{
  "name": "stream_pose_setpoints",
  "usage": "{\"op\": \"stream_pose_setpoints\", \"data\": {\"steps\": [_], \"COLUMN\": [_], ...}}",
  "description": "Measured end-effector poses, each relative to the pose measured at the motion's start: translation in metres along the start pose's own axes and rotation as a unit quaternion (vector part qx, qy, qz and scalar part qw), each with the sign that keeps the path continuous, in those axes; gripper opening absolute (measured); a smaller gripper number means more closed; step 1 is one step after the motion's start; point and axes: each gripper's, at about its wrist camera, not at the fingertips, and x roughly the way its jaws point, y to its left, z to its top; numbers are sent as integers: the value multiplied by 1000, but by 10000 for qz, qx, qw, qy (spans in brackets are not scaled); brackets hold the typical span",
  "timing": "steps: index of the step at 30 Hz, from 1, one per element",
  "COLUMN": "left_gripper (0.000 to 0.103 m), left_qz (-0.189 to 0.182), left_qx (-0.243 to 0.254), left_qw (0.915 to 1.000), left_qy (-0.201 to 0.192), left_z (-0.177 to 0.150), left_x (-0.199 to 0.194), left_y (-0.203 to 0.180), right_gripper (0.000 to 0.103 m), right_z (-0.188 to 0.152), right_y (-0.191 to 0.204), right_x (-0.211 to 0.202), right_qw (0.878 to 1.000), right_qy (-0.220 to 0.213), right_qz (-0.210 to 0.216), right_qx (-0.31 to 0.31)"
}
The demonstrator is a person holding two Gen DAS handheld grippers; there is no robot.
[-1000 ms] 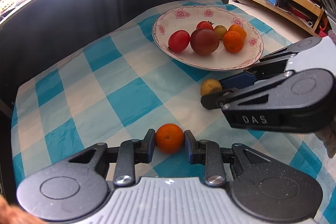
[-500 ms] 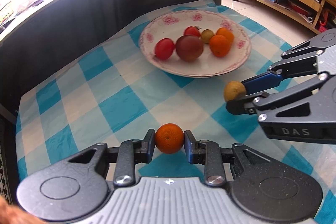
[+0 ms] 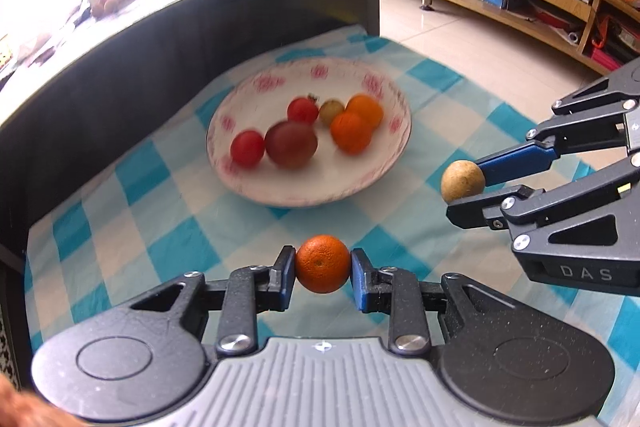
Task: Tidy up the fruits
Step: 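Carry both fruits over the white plate and lower them toward it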
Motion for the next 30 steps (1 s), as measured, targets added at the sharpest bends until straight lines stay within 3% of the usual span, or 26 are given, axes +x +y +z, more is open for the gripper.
{"op": "stream_pose_setpoints", "data": {"steps": [30], "left_gripper": [38], "left_qz": [288], "left_qx": [-300], "left_qw": [9988], "left_qy": [-239], "left_z": [41], "left_x": [27], "left_y": [13], "right_gripper": [22], "right_z": [44], "right_y": [-33], "right_x": [25], "right_qw": [9988], "right_qy": [-333], "right_qz": [-67], "right_qx": [351]}}
